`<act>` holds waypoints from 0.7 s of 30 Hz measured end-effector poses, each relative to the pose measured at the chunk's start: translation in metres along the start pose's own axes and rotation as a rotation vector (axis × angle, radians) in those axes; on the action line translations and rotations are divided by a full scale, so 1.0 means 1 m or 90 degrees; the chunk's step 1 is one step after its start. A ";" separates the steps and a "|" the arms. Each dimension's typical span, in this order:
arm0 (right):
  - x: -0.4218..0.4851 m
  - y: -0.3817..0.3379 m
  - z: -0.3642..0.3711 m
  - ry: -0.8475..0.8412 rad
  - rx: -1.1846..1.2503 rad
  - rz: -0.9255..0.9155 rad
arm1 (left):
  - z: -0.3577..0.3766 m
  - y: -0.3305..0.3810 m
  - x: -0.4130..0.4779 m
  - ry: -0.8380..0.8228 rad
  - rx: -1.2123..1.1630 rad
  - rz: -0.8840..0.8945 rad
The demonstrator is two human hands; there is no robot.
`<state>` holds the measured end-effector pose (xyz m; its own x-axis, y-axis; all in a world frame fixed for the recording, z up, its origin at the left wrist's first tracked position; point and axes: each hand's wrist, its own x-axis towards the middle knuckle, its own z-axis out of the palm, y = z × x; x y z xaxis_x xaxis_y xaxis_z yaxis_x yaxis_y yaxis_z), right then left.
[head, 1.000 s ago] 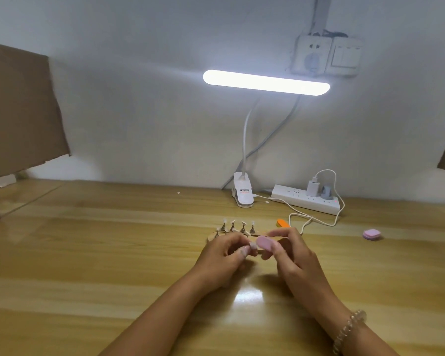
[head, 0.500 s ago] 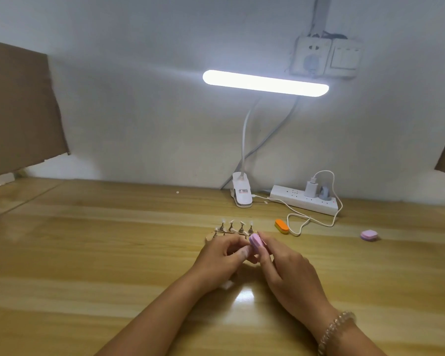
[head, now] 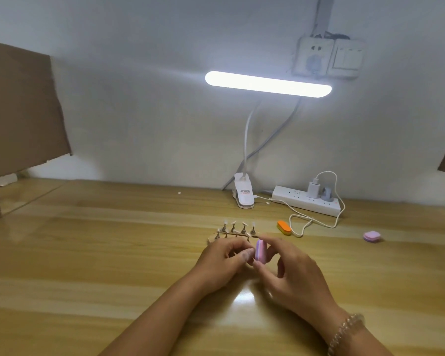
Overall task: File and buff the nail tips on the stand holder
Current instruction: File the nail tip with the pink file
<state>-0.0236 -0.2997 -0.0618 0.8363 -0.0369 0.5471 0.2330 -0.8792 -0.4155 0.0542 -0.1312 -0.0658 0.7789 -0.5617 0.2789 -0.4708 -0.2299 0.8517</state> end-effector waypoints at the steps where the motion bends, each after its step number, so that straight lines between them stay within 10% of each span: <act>1: 0.000 -0.001 -0.001 -0.003 0.008 -0.004 | 0.000 -0.001 0.000 -0.001 0.000 0.002; 21: 0.005 0.001 0.003 0.012 0.082 0.047 | 0.003 0.003 0.002 0.013 -0.039 -0.026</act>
<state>-0.0178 -0.2995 -0.0614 0.8443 -0.1095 0.5245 0.2337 -0.8056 -0.5444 0.0528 -0.1352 -0.0639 0.8054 -0.5369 0.2513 -0.4122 -0.2025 0.8883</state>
